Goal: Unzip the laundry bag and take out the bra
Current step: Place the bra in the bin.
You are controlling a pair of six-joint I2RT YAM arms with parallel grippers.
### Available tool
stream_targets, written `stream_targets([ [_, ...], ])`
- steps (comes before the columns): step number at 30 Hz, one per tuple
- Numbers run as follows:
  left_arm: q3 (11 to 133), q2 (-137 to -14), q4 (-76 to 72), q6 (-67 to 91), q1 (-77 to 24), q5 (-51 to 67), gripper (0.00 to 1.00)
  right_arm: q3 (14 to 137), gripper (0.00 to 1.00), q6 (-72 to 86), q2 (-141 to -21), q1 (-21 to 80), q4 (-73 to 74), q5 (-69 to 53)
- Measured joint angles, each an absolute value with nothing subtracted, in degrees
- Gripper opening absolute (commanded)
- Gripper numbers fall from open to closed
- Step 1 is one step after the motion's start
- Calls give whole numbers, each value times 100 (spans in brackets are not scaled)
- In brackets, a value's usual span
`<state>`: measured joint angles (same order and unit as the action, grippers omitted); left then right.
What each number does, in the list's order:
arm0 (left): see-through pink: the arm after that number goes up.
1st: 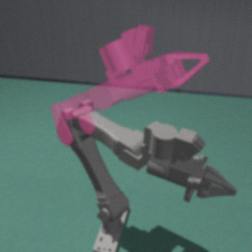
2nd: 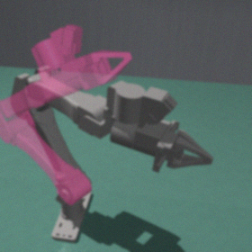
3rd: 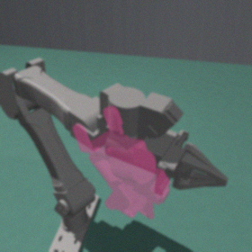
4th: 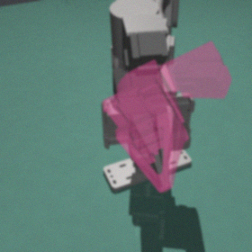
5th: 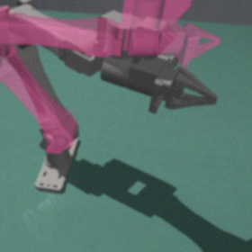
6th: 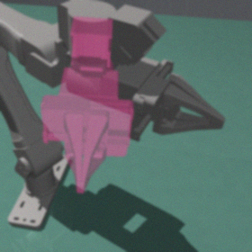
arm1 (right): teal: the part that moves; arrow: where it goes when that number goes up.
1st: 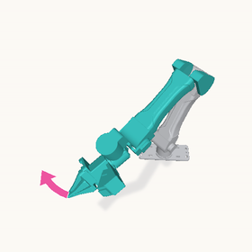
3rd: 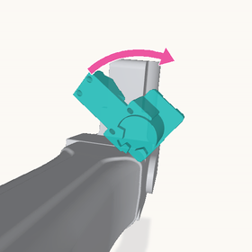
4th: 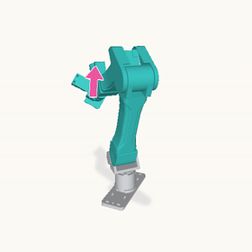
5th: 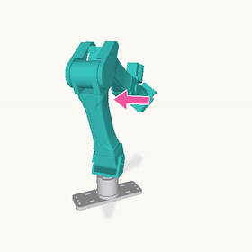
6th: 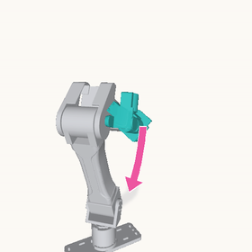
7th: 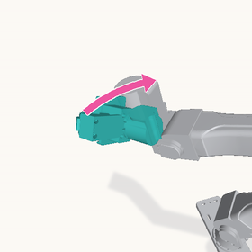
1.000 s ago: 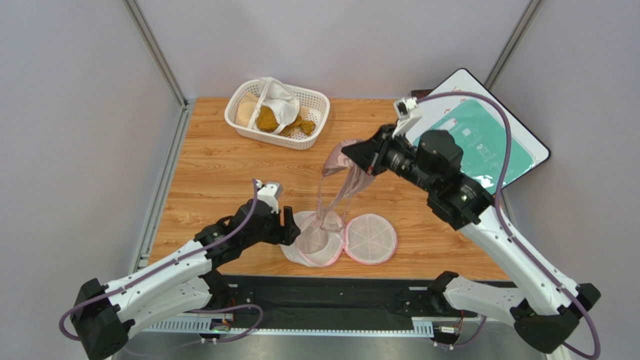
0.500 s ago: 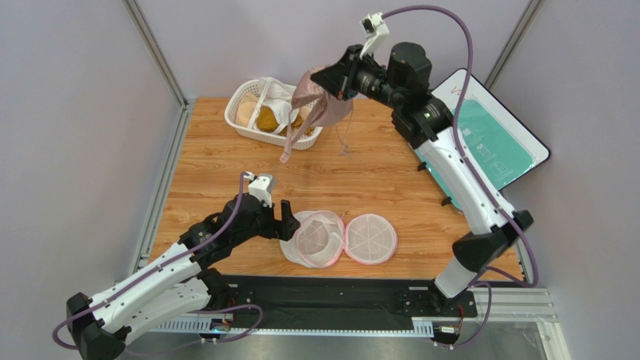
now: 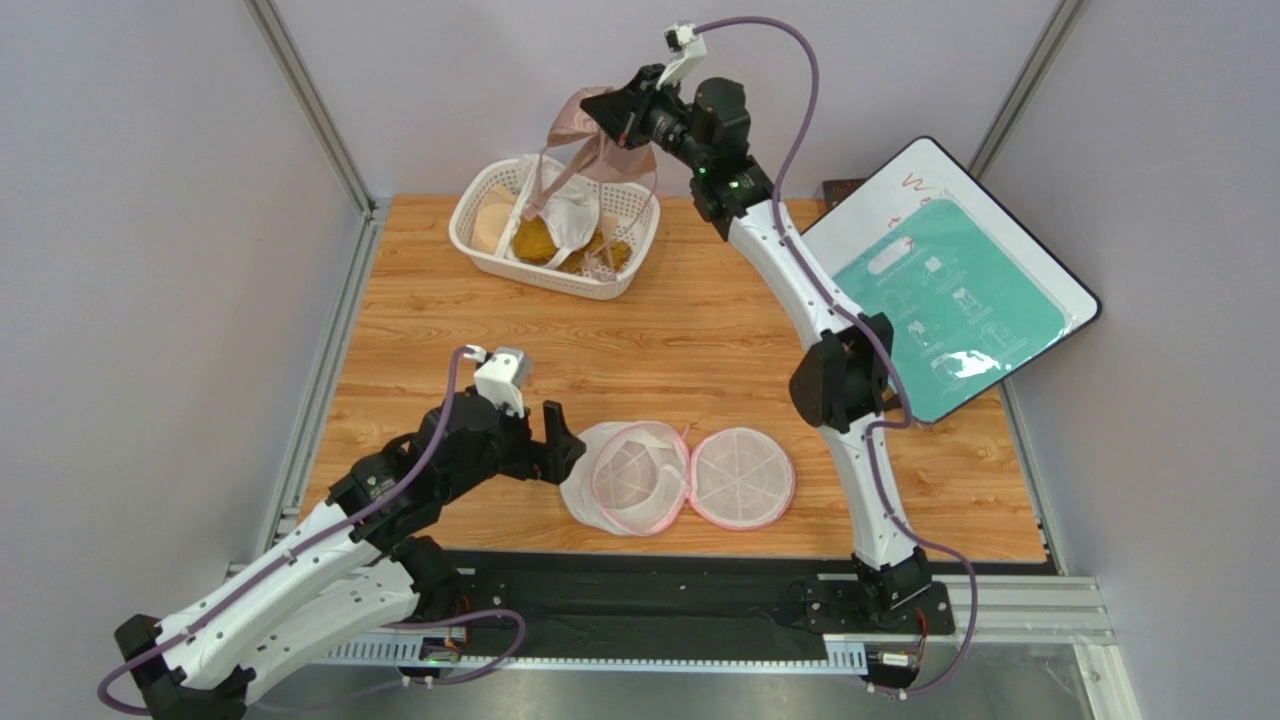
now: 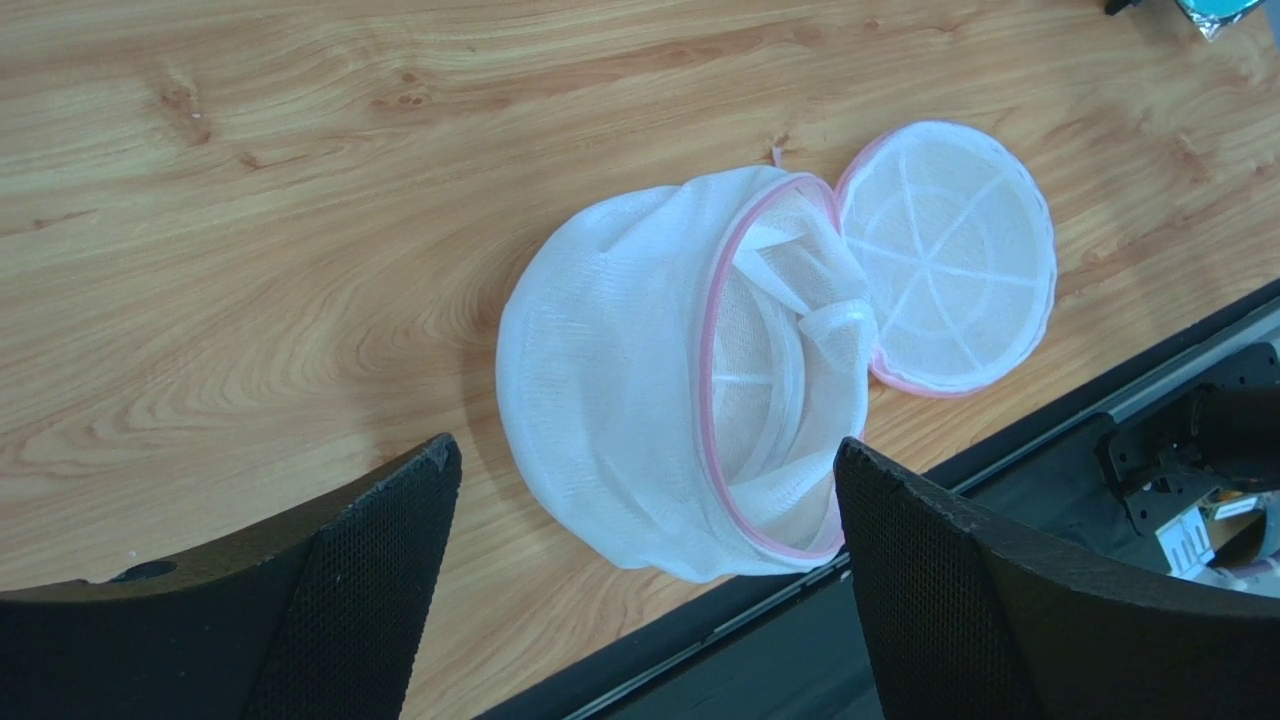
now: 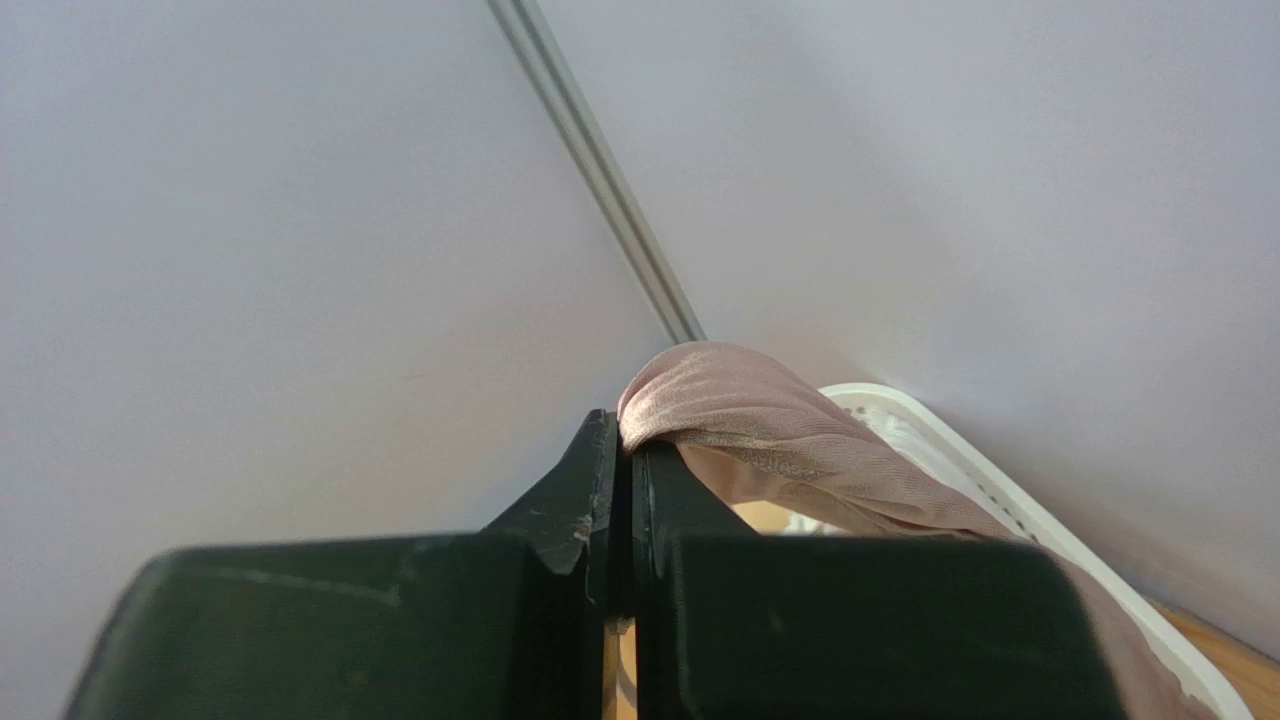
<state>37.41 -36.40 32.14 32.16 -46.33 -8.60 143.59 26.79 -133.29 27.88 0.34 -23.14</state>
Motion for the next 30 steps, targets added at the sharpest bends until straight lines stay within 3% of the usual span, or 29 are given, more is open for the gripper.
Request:
stream_targets([
  [9, 3894, -3581, 3339, 3076, -4628, -978, 100, 14691, 0, 2783, -14580, 2744, -891, -1761],
  [23, 3894, -4032, 3081, 3050, -4604, -864, 100, 14055, 1, 2458, -14787, 3070, -875, -2259],
  [26, 3894, -4025, 3072, 3052, -4602, -792, 100, 14044, 66, 2464, -14794, 3192, -683, -2143],
  [27, 3894, -4012, 3072, 3055, -4602, -775, 100, 14044, 99, 2434, -14794, 3240, -639, -2075],
  [30, 3894, -3946, 3094, 3050, -4602, -764, 100, 14042, 100, 2410, -14794, 3293, -425, -1890],
])
